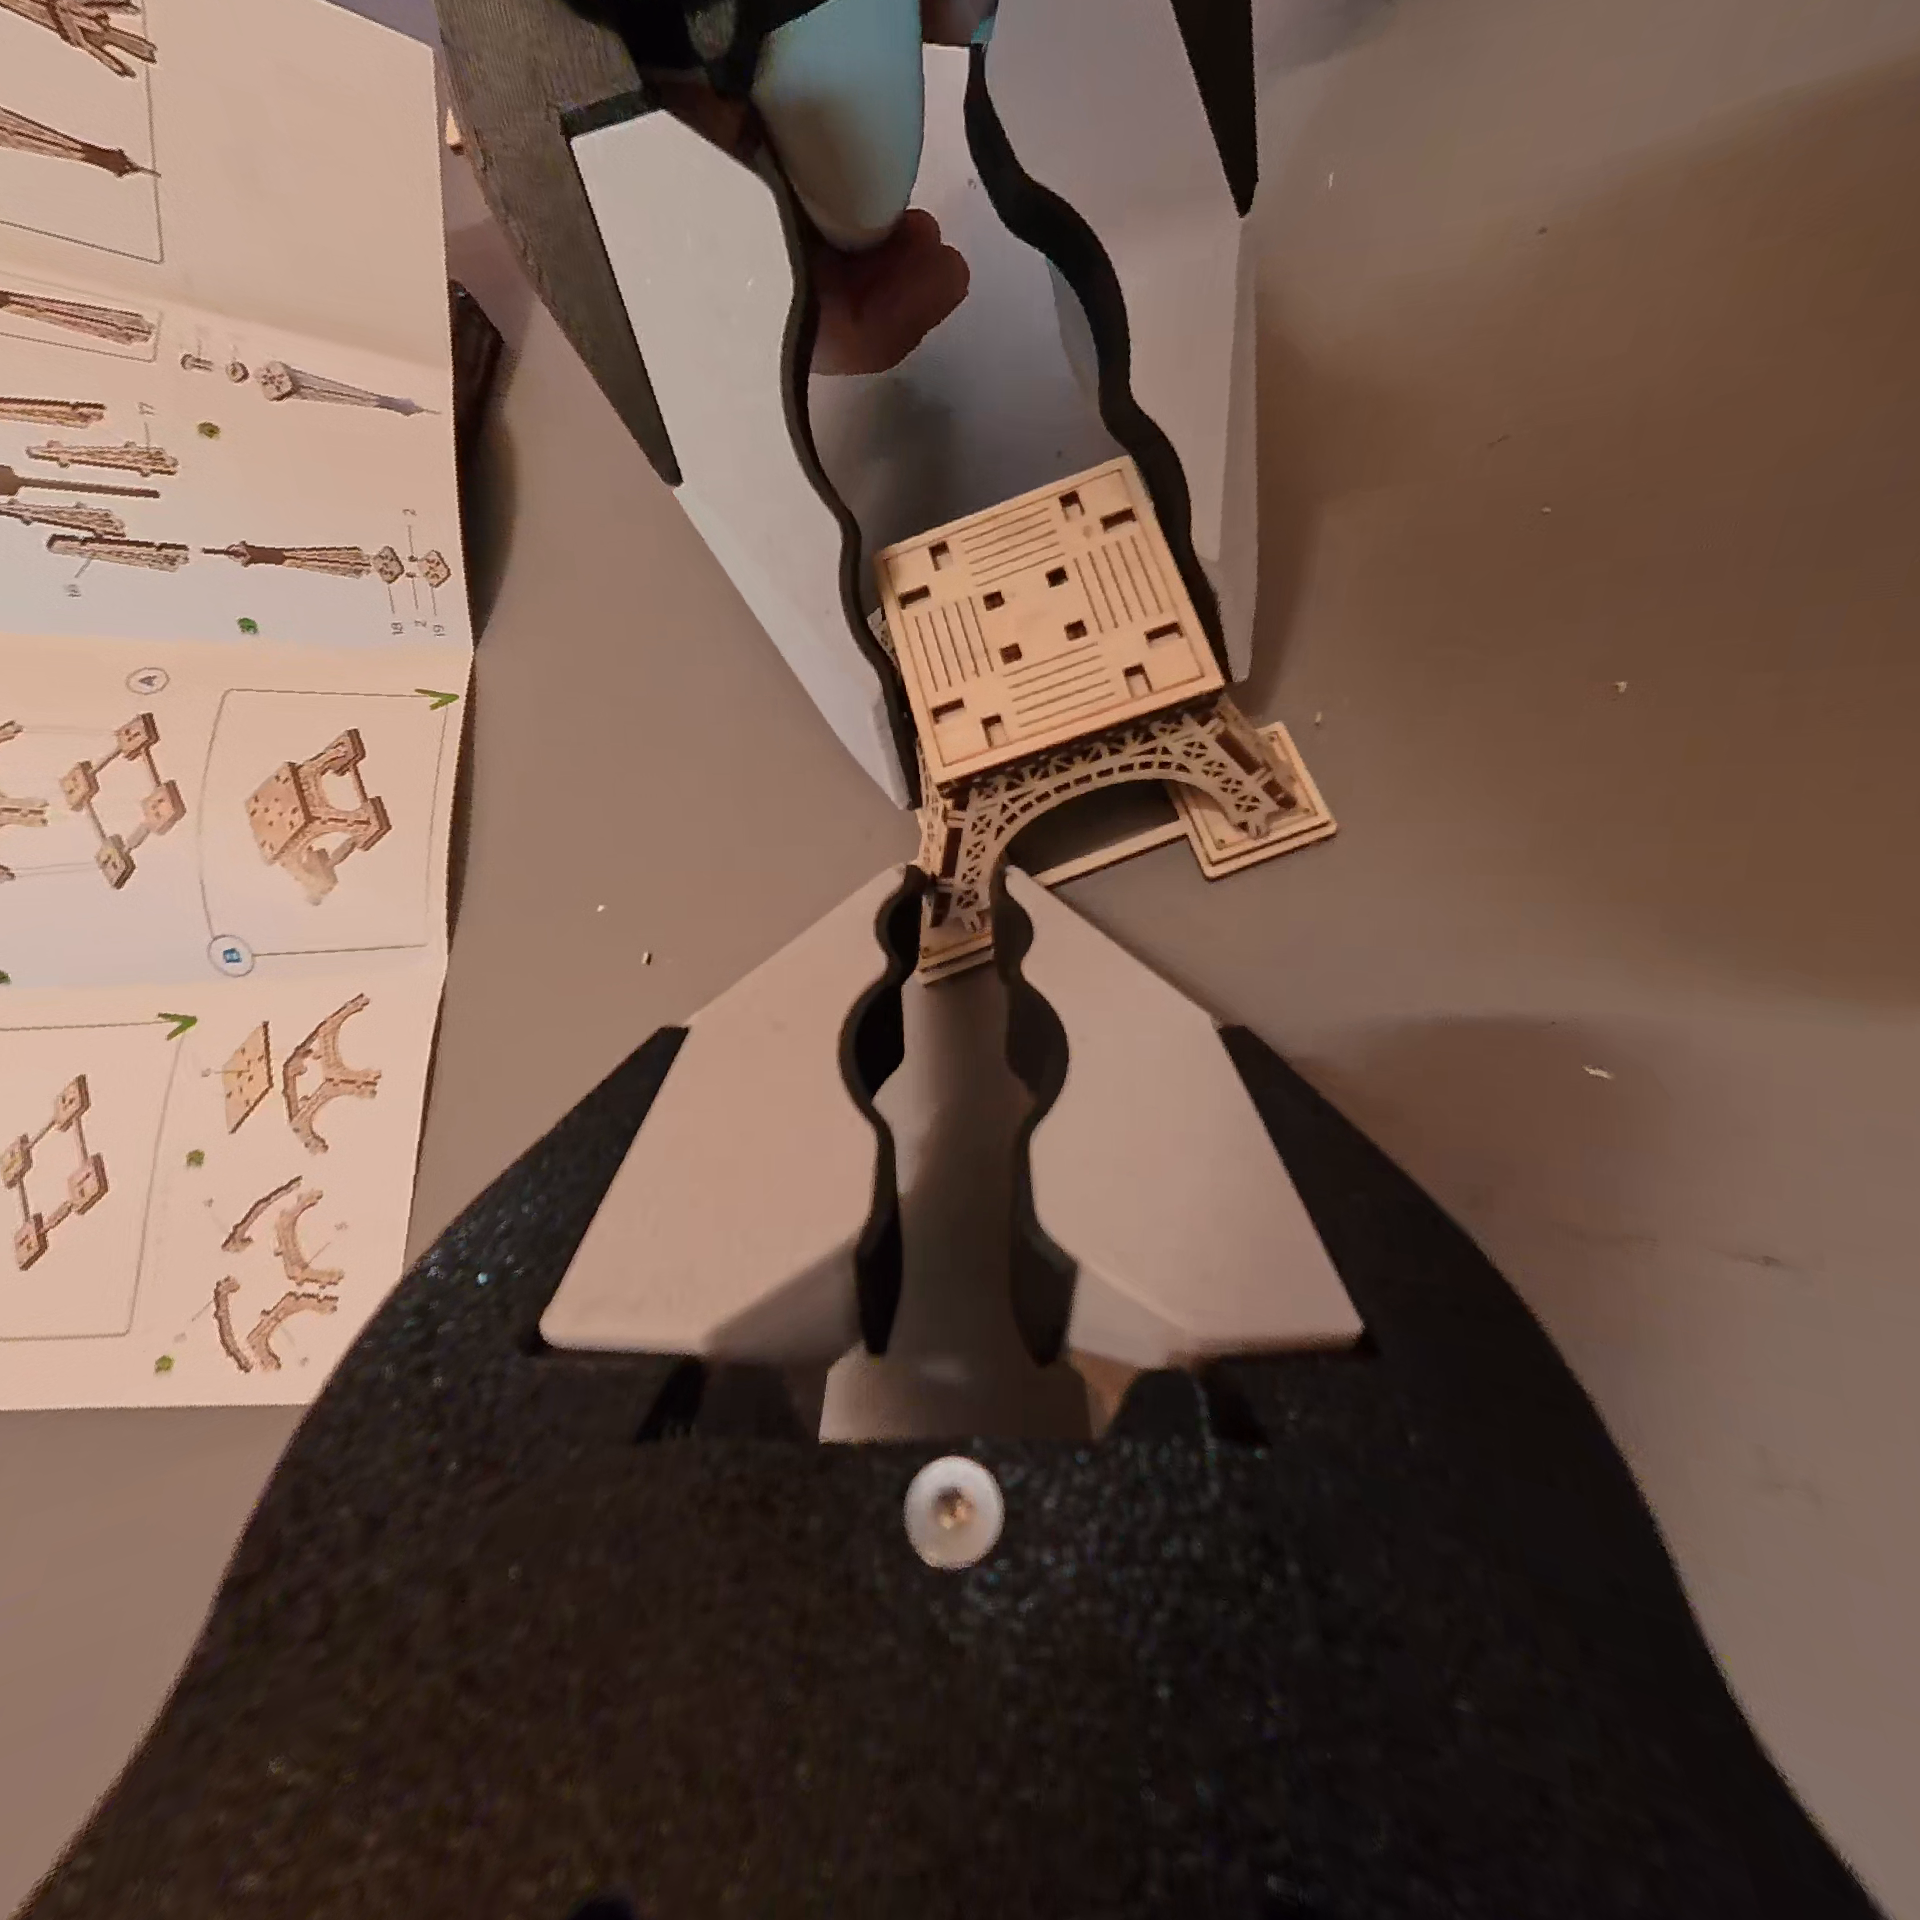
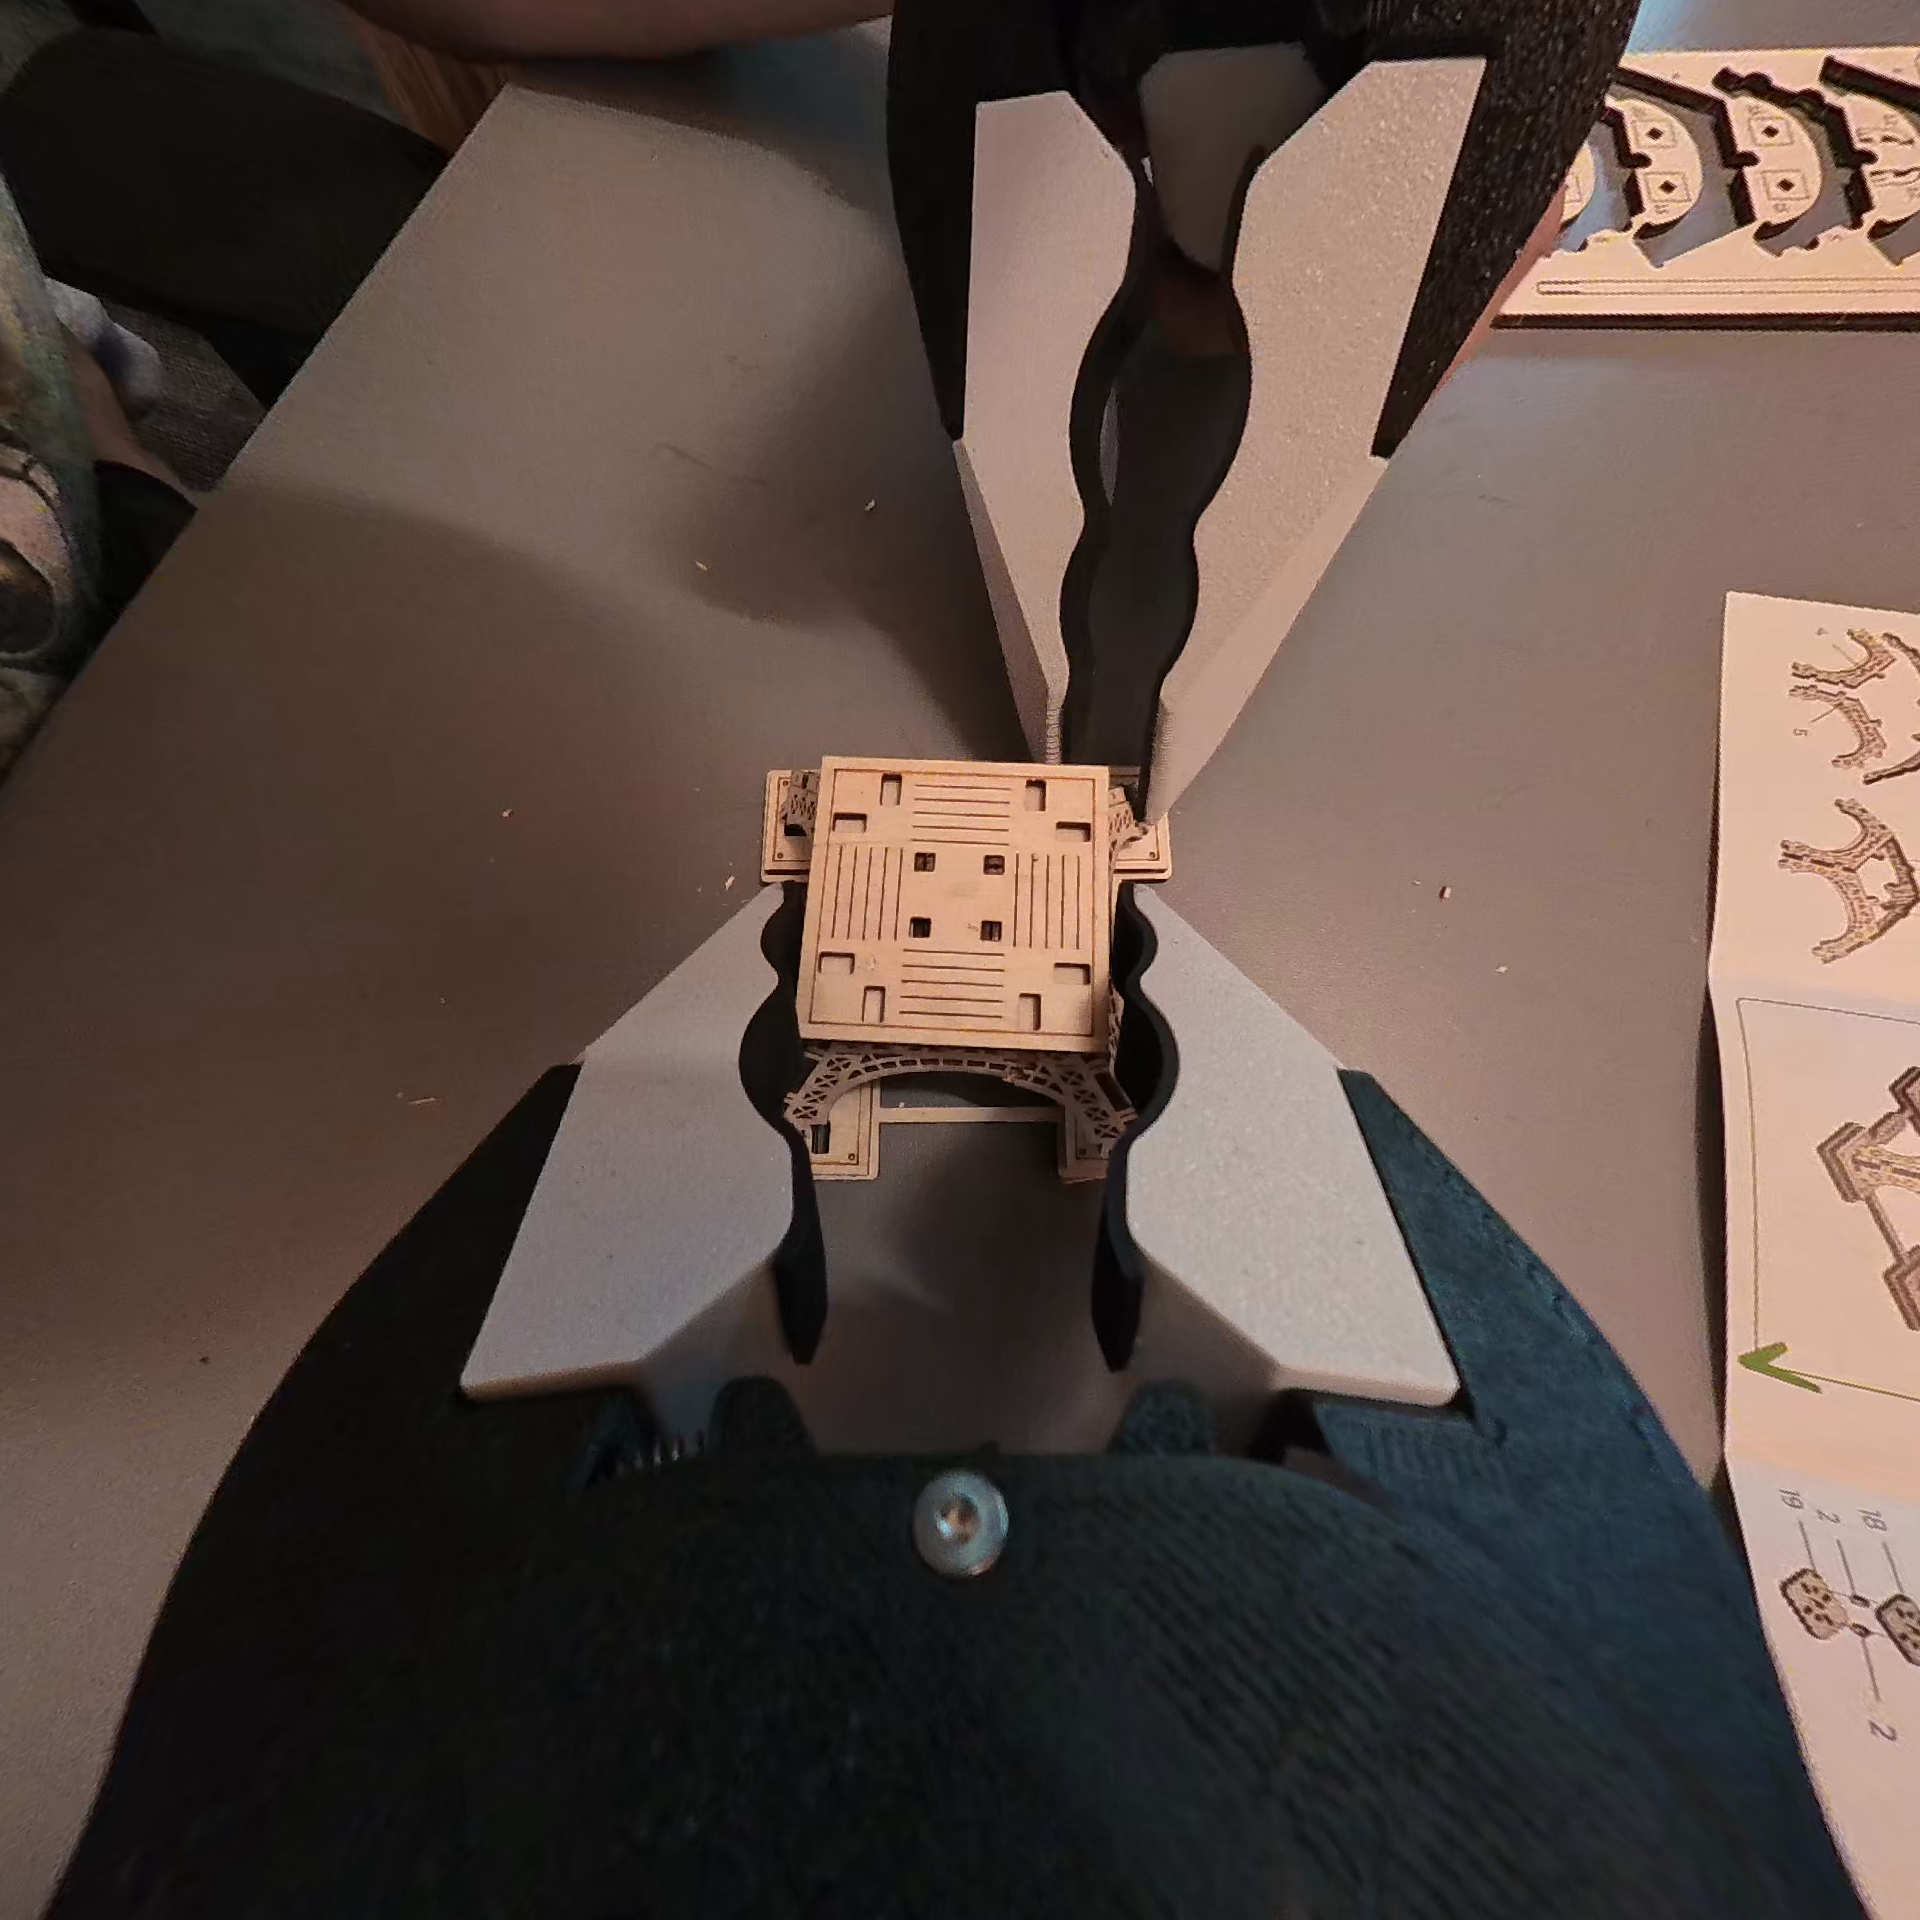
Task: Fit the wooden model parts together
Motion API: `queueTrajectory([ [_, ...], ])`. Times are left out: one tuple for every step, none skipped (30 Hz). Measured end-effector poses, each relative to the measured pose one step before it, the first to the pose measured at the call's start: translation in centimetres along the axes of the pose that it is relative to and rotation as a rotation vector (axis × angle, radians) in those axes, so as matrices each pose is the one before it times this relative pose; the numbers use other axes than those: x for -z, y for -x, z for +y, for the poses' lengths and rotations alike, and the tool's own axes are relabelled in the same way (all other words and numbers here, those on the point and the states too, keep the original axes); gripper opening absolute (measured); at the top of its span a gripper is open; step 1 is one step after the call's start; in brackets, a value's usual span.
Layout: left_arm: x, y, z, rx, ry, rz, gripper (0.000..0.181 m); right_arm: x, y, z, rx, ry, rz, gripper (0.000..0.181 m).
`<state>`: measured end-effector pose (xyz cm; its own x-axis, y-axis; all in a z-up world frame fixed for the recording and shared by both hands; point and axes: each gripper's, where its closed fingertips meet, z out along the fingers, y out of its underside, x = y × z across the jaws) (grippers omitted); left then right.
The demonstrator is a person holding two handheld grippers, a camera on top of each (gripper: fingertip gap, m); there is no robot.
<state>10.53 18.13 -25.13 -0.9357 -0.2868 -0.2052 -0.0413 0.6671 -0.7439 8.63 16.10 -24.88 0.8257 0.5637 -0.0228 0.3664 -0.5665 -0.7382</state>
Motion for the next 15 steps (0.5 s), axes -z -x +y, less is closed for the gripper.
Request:
queueTrajectory([
  [0.0,-0.008,0.002,-0.0009,0.0025,-0.0004,0.01,-0.028,0.005,0.023,0.0014,0.001,-0.0004,0.058],
  [0.005,0.004,0.003,-0.0036,0.0011,-0.0009,0.01,-0.021,0.015,0.087,0.0035,0.0049,0.0,0.059],
  [-0.007,-0.018,0.007,-0.0043,0.0003,-0.0006,0.01,0.013,0.03,0.336,0.0086,0.0198,0.0001,0.061],
  [0.002,0.002,0.004,-0.004,0.0001,-0.0012,0.01,0.13,0.021,0.55,0.0121,0.0311,0.0007,0.065],
  [-0.012,0.012,-0.003,-0.0023,0.0002,-0.0016,0.01,0.335,-0.017,0.408,0.0066,0.0186,0.0025,0.068],
  [0.003,-0.001,-0.002,-0.0016,0.0008,-0.0015,0.01,0.517,-0.065,0.194,0.0002,0.0013,0.0024,0.068],
  [-0.004,0.003,-0.008,-0.0039,0.0013,-0.0017,0.01,0.669,-0.095,0.054,-0.0043,-0.0112,0.0022,0.068],
  [0.0,0.0,0.005,-0.0042,0.0012,-0.002,0.01,0.764,-0.162,0.035,-0.0038,-0.0142,0.0039,0.068],
  [-0.008,0.018,0.009,-0.0022,0.0016,-0.0023,0.01,0.749,-0.26,0.071,-0.0057,-0.0128,0.0089,0.067],
  [-0.017,0.014,0.0,-0.0011,0.0009,-0.0019,0.01,0.627,-0.238,0.068,-0.0057,-0.0102,0.0079,0.062],
  [-0.008,0.01,-0.003,-0.0015,-0.0007,-0.0008,0.01,0.435,-0.139,0.07,-0.001,-0.0099,0.0036,0.059],
  [0.004,-0.003,0.0,-0.0007,-0.002,0.0004,0.01,0.208,-0.056,0.075,0.0039,-0.0072,0.0012,0.058],
  [-0.003,-0.01,-0.006,0.0002,-0.0024,0.001,0.01,0.046,-0.009,0.138,0.0087,0.0001,0.0007,0.056],
  [-0.007,0.004,0.001,0.0009,-0.0019,0.001,0.01,-0.048,-0.058,0.188,0.0142,0.006,0.0043,0.052],
  [0.004,-0.001,0.0,0.001,-0.0009,0.0006,0.01,-0.075,-0.168,0.186,0.0178,0.0083,0.0123,0.049],
])
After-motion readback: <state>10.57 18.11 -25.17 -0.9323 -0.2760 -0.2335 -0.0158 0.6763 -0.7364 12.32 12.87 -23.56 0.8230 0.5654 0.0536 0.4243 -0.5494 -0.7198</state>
